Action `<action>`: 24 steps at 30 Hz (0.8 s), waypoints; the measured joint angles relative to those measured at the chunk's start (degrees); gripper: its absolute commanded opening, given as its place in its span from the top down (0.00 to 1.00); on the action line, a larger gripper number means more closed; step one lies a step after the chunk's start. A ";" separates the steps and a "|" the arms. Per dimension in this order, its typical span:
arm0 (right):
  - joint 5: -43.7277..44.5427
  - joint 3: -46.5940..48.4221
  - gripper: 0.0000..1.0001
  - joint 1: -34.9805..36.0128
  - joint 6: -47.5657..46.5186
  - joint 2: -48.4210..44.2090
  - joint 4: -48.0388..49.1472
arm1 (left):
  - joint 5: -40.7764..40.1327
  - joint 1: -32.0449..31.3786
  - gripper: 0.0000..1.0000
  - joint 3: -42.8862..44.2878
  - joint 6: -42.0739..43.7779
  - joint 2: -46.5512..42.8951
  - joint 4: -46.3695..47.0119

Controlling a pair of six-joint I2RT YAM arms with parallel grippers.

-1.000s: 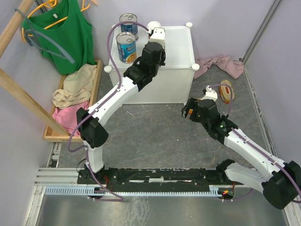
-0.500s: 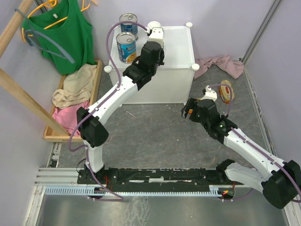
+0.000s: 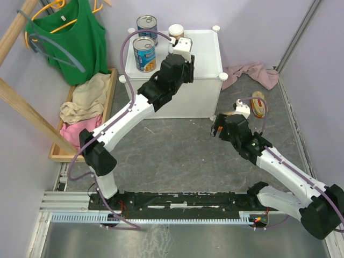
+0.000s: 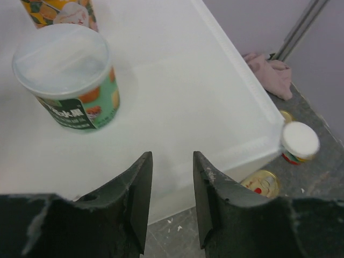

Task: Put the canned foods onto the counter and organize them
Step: Move the canned food to the center of the board.

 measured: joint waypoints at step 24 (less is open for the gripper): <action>11.87 1.79 0.00 -3.67 9.16 -1.57 -13.22 | -7.82 -24.11 0.23 -38.84 -5.68 -30.58 6.08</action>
